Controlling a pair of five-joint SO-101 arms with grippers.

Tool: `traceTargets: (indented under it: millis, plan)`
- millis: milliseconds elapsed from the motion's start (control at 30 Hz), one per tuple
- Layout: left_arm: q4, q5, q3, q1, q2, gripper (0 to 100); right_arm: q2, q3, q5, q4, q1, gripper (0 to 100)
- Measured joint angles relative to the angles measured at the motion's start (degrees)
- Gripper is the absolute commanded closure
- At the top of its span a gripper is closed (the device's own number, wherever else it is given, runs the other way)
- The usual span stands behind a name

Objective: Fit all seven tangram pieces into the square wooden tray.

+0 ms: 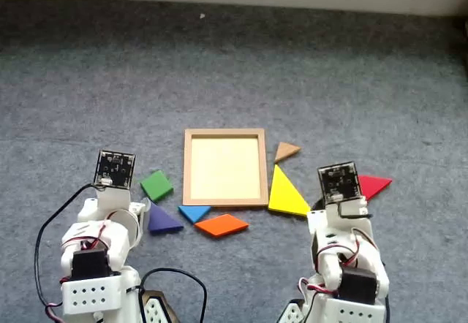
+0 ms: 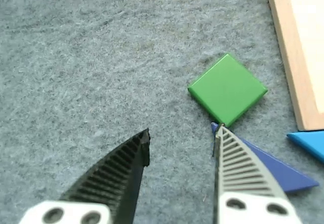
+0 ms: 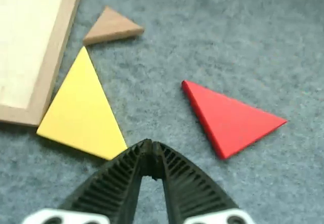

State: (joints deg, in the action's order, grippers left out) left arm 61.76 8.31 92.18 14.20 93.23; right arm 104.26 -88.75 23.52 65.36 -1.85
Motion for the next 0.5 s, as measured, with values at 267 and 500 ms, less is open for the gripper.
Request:
traceTargets:
  millis: [267, 500]
  plan:
    - [0.00, 0.00, 0.00, 0.00, 0.00, 97, 0.09, 8.88, -0.53, -0.09, -0.88, 99.2]
    - [0.00, 0.00, 0.00, 0.00, 0.00, 97, -8.97, 16.18, -0.53, 0.09, -1.76, 99.2]
